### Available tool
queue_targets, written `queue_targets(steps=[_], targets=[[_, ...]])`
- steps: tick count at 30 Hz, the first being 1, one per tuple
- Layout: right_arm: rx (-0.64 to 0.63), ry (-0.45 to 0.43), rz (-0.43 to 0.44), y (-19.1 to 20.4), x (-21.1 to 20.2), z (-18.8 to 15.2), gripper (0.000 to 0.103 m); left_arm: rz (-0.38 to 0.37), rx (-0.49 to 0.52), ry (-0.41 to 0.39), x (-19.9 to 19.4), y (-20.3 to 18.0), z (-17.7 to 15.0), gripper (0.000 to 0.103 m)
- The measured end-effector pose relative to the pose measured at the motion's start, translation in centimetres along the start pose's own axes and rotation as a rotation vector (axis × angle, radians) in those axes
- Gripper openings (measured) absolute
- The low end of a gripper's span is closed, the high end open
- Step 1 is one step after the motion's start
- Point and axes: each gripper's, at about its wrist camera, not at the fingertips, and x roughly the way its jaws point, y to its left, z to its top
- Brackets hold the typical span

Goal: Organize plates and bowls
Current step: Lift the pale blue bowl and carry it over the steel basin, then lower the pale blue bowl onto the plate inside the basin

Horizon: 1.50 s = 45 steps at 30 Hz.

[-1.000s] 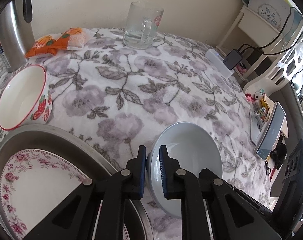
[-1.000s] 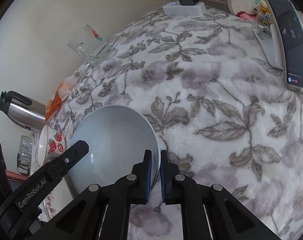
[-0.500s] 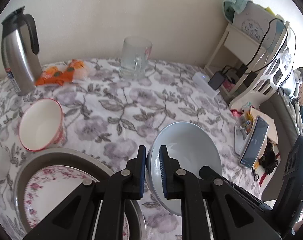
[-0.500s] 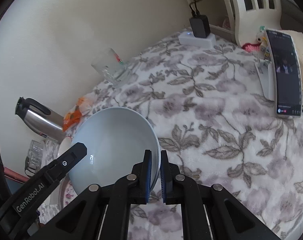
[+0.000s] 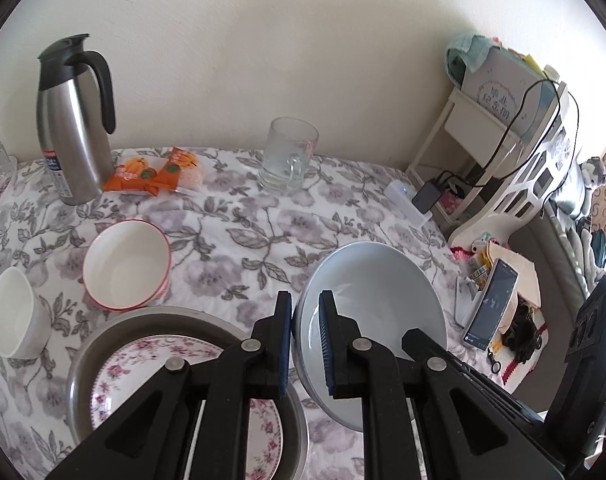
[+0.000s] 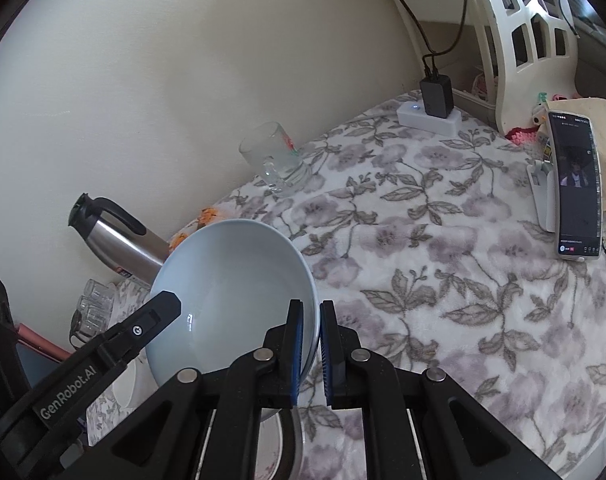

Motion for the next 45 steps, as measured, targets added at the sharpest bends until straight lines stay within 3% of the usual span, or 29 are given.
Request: queue_targets(steps=[11,45], targets=[[-0.043,0.014,0.027,3.1,-0.3,-1.9,0.009,0.031,-0.095,-0.034,-2.8,3.2,-0.9,0.014],[-0.171,0.230,0.043,9.8,5.1,-9.8,0.010,0.141,-0.324,0.088,-4.3,14.7,-6.3,0.014]])
